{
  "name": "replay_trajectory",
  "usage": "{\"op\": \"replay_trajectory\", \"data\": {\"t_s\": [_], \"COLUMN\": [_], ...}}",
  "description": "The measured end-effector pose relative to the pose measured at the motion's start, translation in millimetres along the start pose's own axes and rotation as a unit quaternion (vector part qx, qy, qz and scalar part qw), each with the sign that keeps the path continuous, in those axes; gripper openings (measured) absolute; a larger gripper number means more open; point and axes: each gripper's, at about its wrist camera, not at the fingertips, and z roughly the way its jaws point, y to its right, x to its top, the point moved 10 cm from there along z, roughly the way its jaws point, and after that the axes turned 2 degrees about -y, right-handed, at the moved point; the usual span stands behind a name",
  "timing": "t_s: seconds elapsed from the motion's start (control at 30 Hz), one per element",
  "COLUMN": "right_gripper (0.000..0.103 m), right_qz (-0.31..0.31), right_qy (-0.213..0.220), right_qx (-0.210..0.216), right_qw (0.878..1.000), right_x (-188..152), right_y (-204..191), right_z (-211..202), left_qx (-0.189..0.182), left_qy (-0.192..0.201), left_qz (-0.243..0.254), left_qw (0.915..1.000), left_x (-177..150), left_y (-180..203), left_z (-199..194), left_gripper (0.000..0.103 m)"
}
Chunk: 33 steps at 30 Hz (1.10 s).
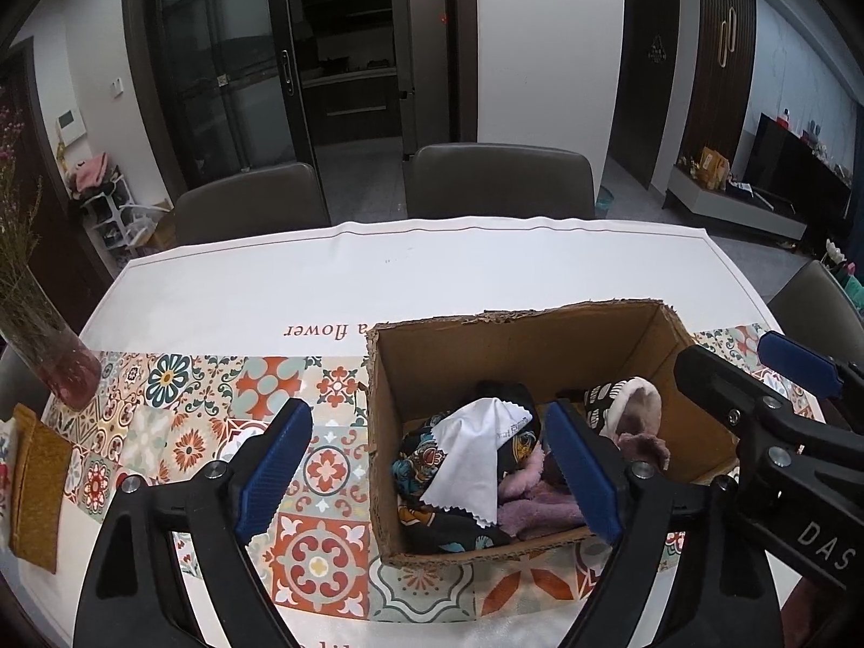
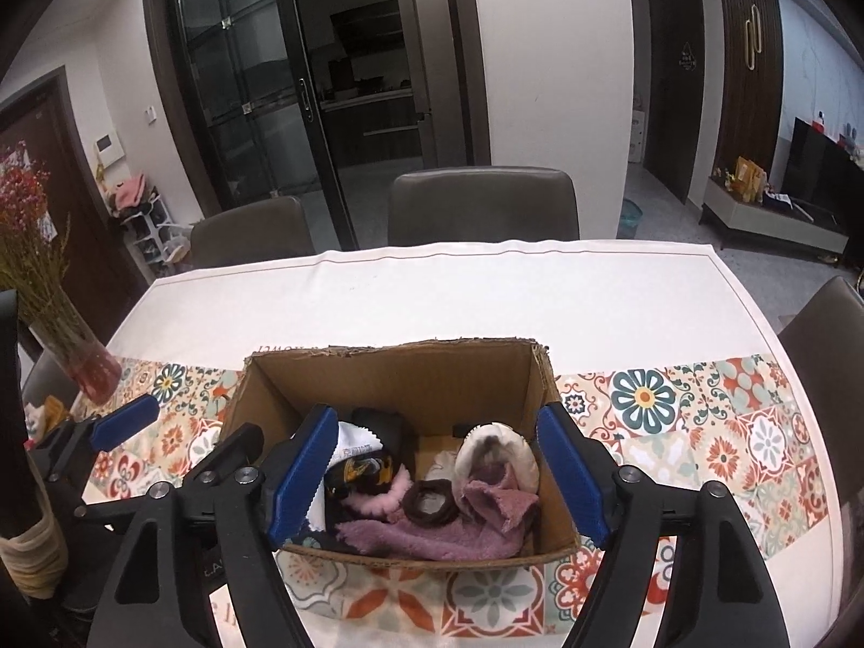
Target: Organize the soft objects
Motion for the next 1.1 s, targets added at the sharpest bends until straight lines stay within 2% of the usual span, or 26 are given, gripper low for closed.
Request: {"op": "replay_trajectory", "data": {"t_s": [0.5, 0.87, 1.1], "right_gripper": [0.077, 0.077, 0.077], "right_qz": [-0.004, 0.003, 0.003], "right_qy": [0.022, 0.03, 0.044], "right_qx": [-0.005, -0.011, -0.013], "right_qw": [1.0, 0.999, 0.999], "right_x": [-7.4, -22.9, -30.4], "right_y": [-1.9, 3.0, -0.6], "right_z": [-40.4, -67.9, -90.0], "left_qx": [0.012, 0.026, 0.034], "left_qy": [0.021, 0.039, 0.041], "left_qz": [-0.007, -0.013, -0.02], "left_qw": [0.9997, 0.9988, 0.9984], "left_x": [-6.8, -23.5, -39.2], "left_y": [-4.1, -11.1, -16.6], "left_z": [-40.6, -76.3, -92.5], "left_gripper": [0.089, 0.09, 0.093]}}
